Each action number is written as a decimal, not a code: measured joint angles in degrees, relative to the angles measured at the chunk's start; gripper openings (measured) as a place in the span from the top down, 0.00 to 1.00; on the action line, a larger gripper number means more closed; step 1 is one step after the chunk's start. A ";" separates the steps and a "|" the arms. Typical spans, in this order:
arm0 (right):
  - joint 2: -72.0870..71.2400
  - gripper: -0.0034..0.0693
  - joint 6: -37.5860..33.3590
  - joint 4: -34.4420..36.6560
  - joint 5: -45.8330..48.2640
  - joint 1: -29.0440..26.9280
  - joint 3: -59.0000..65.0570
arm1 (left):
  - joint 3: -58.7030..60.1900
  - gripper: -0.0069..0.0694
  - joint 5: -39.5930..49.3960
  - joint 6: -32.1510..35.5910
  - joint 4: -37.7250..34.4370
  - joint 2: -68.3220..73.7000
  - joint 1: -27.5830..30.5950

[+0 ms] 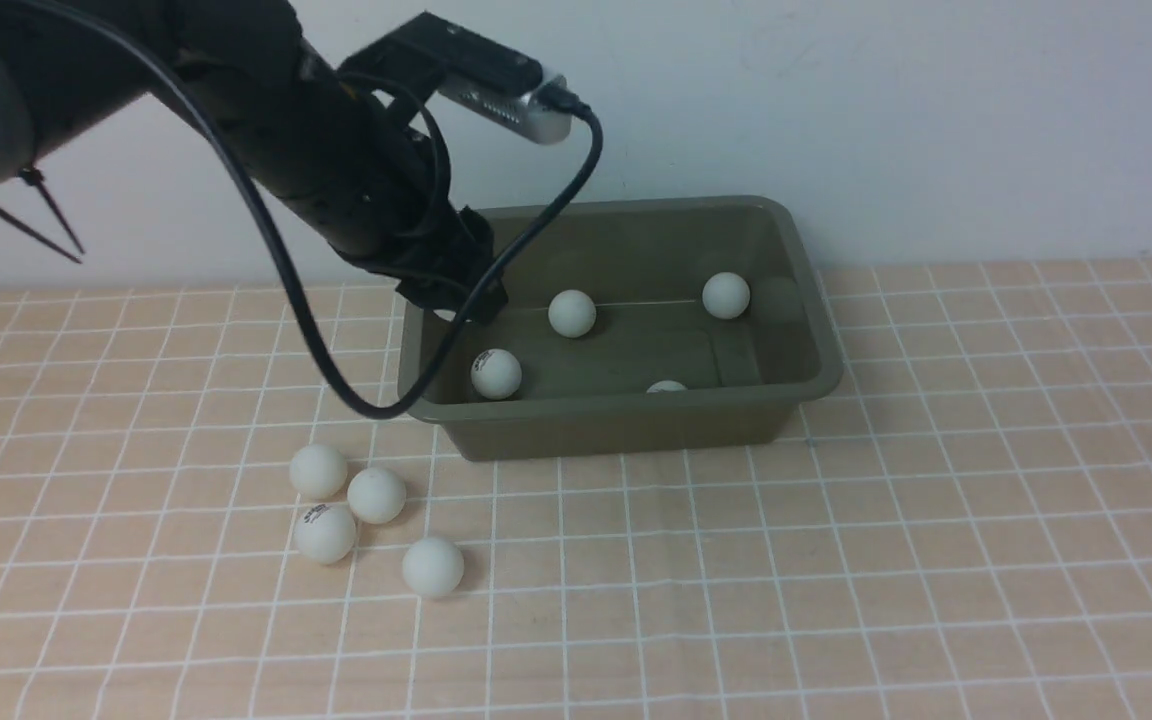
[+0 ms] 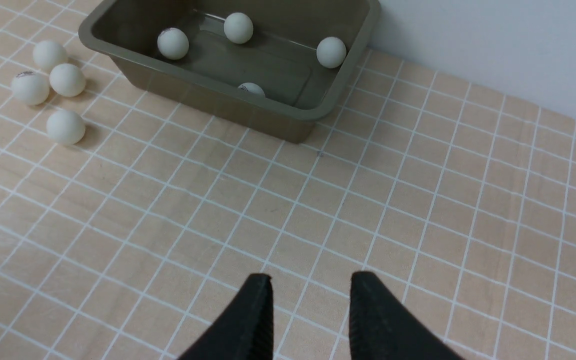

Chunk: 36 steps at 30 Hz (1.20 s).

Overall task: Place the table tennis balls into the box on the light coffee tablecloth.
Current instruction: 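Drop the ball into the bin, then reach for and grasp a ping pong ball on the table beside the basket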

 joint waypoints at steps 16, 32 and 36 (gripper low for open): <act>0.00 0.66 0.00 0.02 -0.20 0.00 0.00 | -1.38 0.33 -14.86 1.77 -1.08 11.70 0.00; 0.00 0.66 -0.22 0.13 -0.20 0.00 0.00 | -7.96 0.32 13.29 -22.92 21.90 6.35 8.08; 0.00 0.66 -0.48 0.17 -0.20 0.00 0.00 | -3.41 0.32 13.10 -23.07 16.38 6.51 11.29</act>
